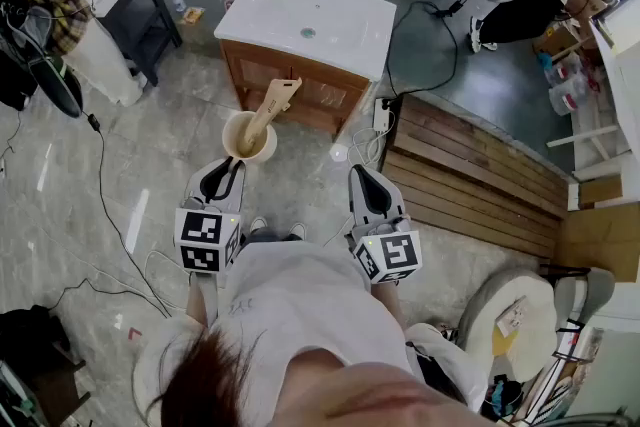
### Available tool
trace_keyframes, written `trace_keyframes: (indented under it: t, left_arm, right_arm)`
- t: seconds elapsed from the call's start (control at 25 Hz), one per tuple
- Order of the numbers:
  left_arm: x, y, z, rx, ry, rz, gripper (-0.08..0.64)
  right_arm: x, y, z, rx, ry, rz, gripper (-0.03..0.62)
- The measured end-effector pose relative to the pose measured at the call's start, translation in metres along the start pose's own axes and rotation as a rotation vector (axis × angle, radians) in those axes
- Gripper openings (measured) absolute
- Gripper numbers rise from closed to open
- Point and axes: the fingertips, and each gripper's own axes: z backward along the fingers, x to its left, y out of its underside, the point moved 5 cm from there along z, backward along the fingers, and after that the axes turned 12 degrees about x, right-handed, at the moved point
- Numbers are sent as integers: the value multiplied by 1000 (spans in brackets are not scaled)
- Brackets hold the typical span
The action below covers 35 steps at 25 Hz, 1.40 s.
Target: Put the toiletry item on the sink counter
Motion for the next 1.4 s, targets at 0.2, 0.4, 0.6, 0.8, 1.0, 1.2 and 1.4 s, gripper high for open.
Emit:
trace_keyframes:
  t: [0.2, 0.4, 0.6, 0.8, 1.0, 1.2, 1.4]
  left_arm:
    - [2, -16, 2, -37, -16, -13, 55]
    - [4, -18, 1, -54, -30, -19, 55]
    - [4, -12, 3, -43, -39, -20, 55]
    - [3, -11, 1, -43, -42, -19, 55]
    - [3, -11, 1, -44, -38, -18, 55]
    - [7, -13, -5, -39, -35, -11, 55]
    - [15, -16, -10, -45, -35, 0, 55]
  right_arm:
    - [-6, -17, -3, -45, -7, 34, 11]
    - [-2, -27, -8, -73, -22, 61, 11]
    - [3, -21, -12, -65, -43, 53, 11]
    - [4, -19, -14, -61, -55, 56, 9]
    - [5, -18, -15, -52, -59, 54, 11]
    - [1, -18, -20, -72, -71, 13, 11]
    - [-5, -20, -28, -71, -56, 15, 11]
